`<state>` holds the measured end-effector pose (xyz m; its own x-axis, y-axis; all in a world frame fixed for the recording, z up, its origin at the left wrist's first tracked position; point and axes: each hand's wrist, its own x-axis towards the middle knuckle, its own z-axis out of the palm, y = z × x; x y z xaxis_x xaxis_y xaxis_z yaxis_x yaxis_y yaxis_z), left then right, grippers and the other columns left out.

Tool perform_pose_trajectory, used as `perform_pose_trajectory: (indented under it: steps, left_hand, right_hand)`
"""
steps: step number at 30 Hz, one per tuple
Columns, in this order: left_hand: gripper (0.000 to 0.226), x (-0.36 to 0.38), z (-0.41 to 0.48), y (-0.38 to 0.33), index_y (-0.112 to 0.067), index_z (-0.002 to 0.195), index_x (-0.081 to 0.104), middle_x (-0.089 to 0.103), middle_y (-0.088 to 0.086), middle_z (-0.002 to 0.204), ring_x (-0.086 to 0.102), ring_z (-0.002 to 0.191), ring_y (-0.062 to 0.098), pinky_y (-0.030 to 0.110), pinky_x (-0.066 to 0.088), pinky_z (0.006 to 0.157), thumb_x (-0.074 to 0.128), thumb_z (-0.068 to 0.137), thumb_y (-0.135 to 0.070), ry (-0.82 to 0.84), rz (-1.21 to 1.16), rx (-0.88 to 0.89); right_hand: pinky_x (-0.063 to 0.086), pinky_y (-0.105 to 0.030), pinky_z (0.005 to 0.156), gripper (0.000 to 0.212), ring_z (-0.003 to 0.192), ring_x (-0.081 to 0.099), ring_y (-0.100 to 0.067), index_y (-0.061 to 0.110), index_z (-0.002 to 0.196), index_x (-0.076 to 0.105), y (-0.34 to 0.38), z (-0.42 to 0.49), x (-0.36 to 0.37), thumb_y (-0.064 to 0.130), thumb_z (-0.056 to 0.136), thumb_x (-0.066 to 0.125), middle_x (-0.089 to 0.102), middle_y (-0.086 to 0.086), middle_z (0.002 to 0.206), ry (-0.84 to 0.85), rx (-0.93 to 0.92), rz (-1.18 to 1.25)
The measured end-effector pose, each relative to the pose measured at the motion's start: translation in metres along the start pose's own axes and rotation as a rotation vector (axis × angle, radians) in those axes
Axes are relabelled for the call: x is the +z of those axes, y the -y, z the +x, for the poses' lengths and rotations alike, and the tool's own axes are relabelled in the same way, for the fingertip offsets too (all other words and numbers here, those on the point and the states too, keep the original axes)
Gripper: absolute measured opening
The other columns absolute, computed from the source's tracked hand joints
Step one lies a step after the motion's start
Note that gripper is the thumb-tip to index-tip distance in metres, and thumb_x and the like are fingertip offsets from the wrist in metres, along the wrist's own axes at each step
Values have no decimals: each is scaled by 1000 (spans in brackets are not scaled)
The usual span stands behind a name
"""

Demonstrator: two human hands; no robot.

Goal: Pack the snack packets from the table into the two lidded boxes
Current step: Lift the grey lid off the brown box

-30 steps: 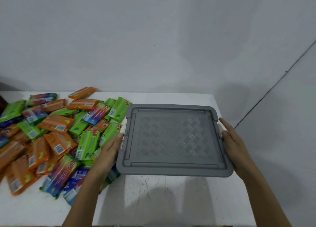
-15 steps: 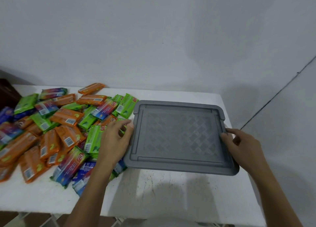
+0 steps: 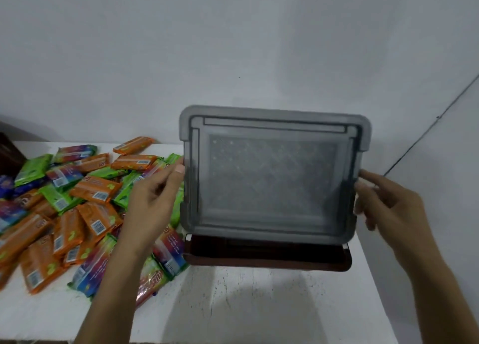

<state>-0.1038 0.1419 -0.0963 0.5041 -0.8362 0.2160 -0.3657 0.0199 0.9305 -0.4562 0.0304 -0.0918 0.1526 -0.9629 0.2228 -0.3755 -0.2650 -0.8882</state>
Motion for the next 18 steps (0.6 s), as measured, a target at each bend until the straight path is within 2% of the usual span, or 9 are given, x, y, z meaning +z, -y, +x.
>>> perform_pose_trajectory:
  steps: [1, 2, 3, 6, 8, 10, 12, 15, 18]
  left_hand:
    - [45, -1, 1, -6, -25, 105, 74, 67, 2, 73, 37, 63, -4, 9, 49, 73, 51, 91, -62, 6, -106, 8]
    - [52, -3, 4, -11, -23, 105, 74, 50, -3, 65, 44, 62, 2, 13, 50, 67, 52, 87, -66, 25, -235, -8]
    - [54, -4, 7, -14, -24, 106, 74, 68, 2, 78, 59, 67, 9, 18, 52, 67, 54, 84, -69, 49, -363, -39]
    - [47, -2, 22, -17, -29, 103, 77, 73, -5, 111, 69, 94, 9, 21, 55, 76, 48, 91, -63, 124, -476, -48]
    - [36, 2, 33, -16, -27, 106, 75, 73, -7, 111, 67, 103, 8, 21, 53, 79, 46, 99, -47, 112, -370, -12]
    - [18, 9, 49, -12, -28, 106, 73, 73, -8, 104, 67, 99, 6, 17, 52, 77, 56, 98, -28, 82, -185, 94]
    - [18, 17, 70, -9, -31, 103, 67, 72, -5, 97, 66, 91, 3, 16, 50, 75, 64, 93, -17, 78, -48, 148]
    - [26, 31, 106, -7, -31, 110, 60, 67, -13, 94, 62, 86, -8, 15, 49, 71, 66, 90, -17, 14, 166, 236]
    - [32, 48, 144, -1, -29, 118, 53, 68, -7, 99, 61, 82, 0, 28, 48, 77, 65, 89, -24, 10, 348, 258]
  right_hand:
    - [54, -22, 52, 29, 59, 60, -13, 30, 122, 67, 5, 1, -3, 35, 96, 56, 71, -3, 73, -3, -9, 141]
    - [57, -27, 57, 31, 70, 65, -17, 30, 123, 67, 8, 4, -6, 41, 96, 54, 74, -7, 85, 10, -10, 270]
    - [59, -29, 62, 35, 80, 66, -19, 28, 123, 66, 9, 8, -7, 45, 97, 50, 74, -9, 96, 33, 6, 389]
    - [58, -29, 72, 37, 100, 66, -20, 24, 118, 70, 8, 27, -7, 43, 99, 45, 70, -5, 119, 47, 91, 563]
    - [57, -28, 76, 31, 101, 67, -16, 28, 118, 70, 6, 40, -3, 43, 98, 51, 70, 1, 118, 31, 70, 423]
    - [58, -28, 74, 30, 94, 69, -12, 34, 122, 65, 5, 55, 2, 40, 94, 58, 72, 5, 111, 42, -27, 252]
    - [58, -27, 73, 36, 91, 69, -13, 40, 127, 57, 7, 74, 9, 33, 93, 62, 70, 2, 116, 48, -104, 124]
    - [52, -24, 70, 54, 84, 64, -14, 44, 137, 40, 6, 112, 21, 21, 93, 62, 61, 0, 125, 3, -235, -224]
    - [48, -31, 64, 62, 71, 62, -28, 35, 146, 35, 3, 151, 37, 14, 93, 59, 68, -18, 99, -50, -308, -453]
